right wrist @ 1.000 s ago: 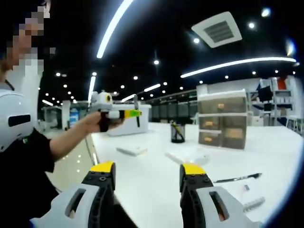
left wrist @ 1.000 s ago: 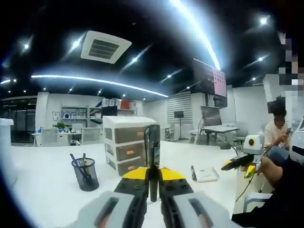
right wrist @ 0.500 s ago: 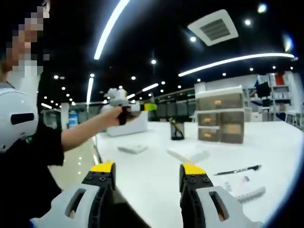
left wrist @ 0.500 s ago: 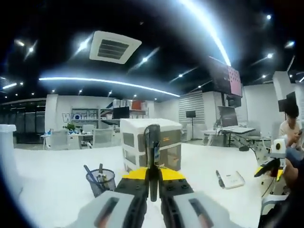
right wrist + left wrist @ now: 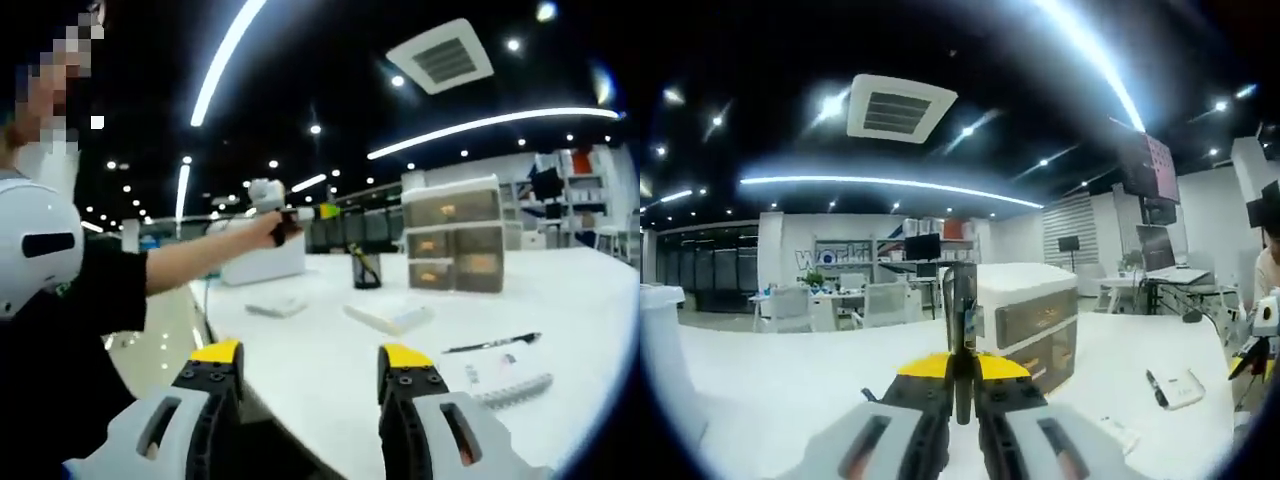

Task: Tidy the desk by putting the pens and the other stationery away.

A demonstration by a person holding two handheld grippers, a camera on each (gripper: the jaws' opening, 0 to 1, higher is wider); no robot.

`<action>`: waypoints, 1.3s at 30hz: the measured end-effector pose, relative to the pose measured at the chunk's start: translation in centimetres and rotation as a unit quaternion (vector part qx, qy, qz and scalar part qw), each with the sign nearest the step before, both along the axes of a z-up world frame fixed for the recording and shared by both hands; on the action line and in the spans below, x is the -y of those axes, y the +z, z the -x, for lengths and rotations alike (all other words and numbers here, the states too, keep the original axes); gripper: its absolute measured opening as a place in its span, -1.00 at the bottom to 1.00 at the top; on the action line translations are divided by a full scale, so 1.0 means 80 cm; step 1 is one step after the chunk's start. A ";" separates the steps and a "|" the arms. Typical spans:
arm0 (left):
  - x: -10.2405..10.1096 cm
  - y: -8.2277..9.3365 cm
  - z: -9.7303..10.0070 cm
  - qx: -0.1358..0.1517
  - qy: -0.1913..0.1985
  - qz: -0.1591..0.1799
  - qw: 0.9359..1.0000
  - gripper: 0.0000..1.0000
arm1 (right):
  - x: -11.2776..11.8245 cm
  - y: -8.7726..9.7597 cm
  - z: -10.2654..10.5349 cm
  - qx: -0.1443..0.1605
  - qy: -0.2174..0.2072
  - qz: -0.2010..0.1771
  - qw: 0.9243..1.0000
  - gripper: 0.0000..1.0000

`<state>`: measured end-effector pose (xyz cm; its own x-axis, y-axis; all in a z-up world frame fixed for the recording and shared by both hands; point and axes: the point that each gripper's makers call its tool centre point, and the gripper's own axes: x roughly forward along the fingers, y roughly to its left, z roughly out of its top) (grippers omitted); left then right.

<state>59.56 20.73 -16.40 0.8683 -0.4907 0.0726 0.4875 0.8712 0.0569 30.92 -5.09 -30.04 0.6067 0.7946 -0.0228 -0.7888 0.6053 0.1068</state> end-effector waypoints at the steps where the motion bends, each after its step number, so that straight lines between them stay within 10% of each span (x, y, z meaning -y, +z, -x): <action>1: -0.004 0.002 -0.008 0.001 0.006 0.005 1.000 -0.83 | 0.002 -0.001 0.000 -0.001 -0.001 -0.001 1.000 0.02; 16: -0.027 -0.025 -0.070 -0.024 0.056 0.002 0.998 -0.83 | 0.011 -0.003 0.001 -0.006 -0.009 -0.001 1.000 0.00; 39: -0.032 -0.064 -0.090 -0.047 0.082 0.002 0.996 -0.82 | 0.012 -0.005 0.001 -0.008 -0.014 0.001 1.000 -0.02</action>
